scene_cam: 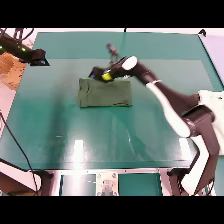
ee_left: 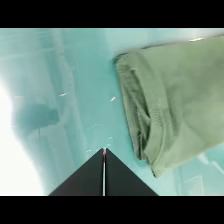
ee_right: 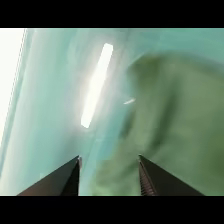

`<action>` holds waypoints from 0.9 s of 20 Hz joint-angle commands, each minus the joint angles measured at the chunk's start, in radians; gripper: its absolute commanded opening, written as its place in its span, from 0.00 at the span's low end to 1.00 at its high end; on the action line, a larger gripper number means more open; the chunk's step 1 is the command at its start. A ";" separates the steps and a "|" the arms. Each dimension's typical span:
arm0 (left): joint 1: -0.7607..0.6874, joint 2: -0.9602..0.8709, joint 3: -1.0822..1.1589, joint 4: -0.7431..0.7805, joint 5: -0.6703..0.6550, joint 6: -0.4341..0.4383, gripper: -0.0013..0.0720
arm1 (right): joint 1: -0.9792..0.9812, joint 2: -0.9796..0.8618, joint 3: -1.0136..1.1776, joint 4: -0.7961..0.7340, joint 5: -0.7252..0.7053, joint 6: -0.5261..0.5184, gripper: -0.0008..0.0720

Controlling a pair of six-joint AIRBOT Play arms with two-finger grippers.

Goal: Fold the shirts.

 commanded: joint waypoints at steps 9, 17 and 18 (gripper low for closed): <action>0.002 0.001 -0.002 0.042 0.014 0.013 0.05 | -0.415 0.080 -0.270 -0.193 0.350 0.098 0.76; 0.002 0.001 -0.002 0.041 0.012 0.012 0.05 | -0.245 0.043 -0.427 0.058 0.063 -0.011 0.76; 0.002 0.001 -0.002 0.041 0.010 0.012 0.05 | -0.223 0.043 -0.425 0.082 0.033 -0.019 0.75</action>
